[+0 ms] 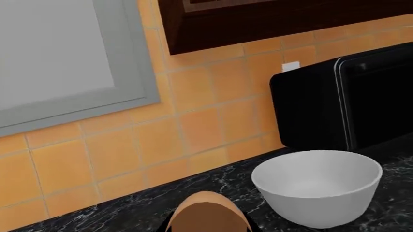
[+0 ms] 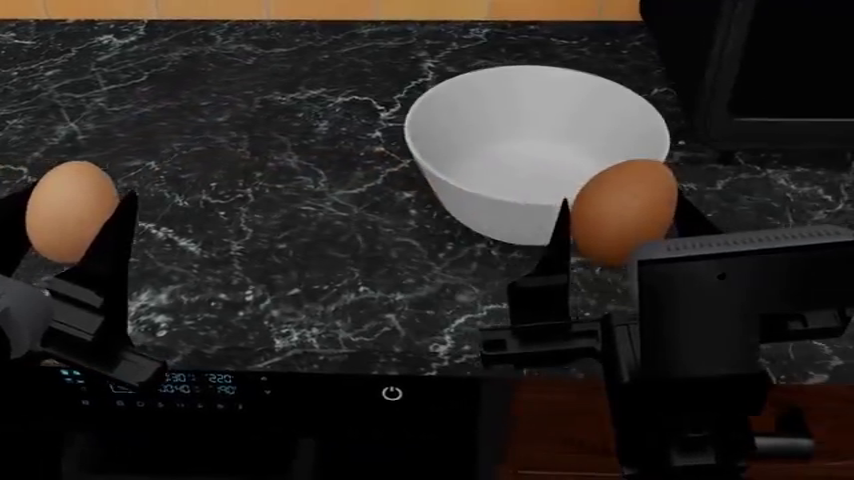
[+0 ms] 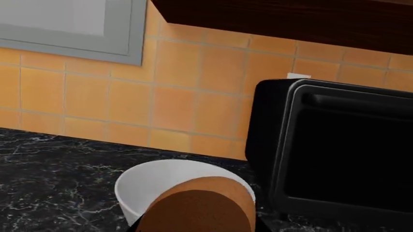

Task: Place the eggs and milk next to the bowl.

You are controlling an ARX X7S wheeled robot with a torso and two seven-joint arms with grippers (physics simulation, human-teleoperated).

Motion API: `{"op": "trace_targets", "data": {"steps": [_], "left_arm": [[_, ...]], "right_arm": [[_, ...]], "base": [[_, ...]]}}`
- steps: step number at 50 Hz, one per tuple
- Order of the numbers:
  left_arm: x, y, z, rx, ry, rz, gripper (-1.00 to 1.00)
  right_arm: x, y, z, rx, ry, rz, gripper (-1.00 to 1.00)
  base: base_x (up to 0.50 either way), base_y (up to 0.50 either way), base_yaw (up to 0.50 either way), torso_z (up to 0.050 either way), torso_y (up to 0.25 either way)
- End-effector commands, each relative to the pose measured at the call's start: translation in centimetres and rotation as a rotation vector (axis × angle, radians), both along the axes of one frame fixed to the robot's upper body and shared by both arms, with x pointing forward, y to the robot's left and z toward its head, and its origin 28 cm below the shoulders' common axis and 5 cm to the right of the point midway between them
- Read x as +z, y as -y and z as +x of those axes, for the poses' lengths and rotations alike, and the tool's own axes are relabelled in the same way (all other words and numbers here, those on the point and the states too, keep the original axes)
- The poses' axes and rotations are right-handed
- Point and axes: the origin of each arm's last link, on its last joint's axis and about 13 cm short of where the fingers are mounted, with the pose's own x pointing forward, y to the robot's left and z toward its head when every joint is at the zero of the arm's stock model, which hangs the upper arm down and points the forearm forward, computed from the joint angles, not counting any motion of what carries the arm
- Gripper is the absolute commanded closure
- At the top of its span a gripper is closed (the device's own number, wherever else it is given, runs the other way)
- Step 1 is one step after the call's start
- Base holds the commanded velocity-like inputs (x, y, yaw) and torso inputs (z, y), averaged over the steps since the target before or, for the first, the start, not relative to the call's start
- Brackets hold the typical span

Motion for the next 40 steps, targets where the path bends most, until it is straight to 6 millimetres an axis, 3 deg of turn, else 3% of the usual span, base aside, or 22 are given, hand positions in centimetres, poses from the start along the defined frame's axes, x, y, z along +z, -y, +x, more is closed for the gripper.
{"op": "trace_targets", "data": {"steps": [1,17,31,40], "left_arm": [[0.00,-0.05,-0.07,0.006,-0.003,-0.012,1.00],[-0.16,-0.12,0.03,0.010,-0.006,-0.012,1.00],[-0.30,-0.19,0.08,0.011,-0.008,-0.013,1.00],[-0.28,-0.23,0.00,0.013,-0.006,-0.012,1.00]], "right_arm": [[0.00,0.05,-0.04,0.001,0.003,-0.017,1.00],[0.00,0.01,0.12,0.001,0.008,-0.015,1.00],[-0.07,-0.12,0.22,-0.006,-0.002,-0.014,1.00],[-0.17,-0.08,0.18,-0.006,-0.003,-0.014,1.00]], "base": [[-0.02,-0.50,0.00,0.000,0.000],[-0.02,-0.50,0.00,0.000,0.000],[0.00,-0.01,0.00,0.000,0.000],[0.35,0.00,0.00,0.000,0.000]]}}
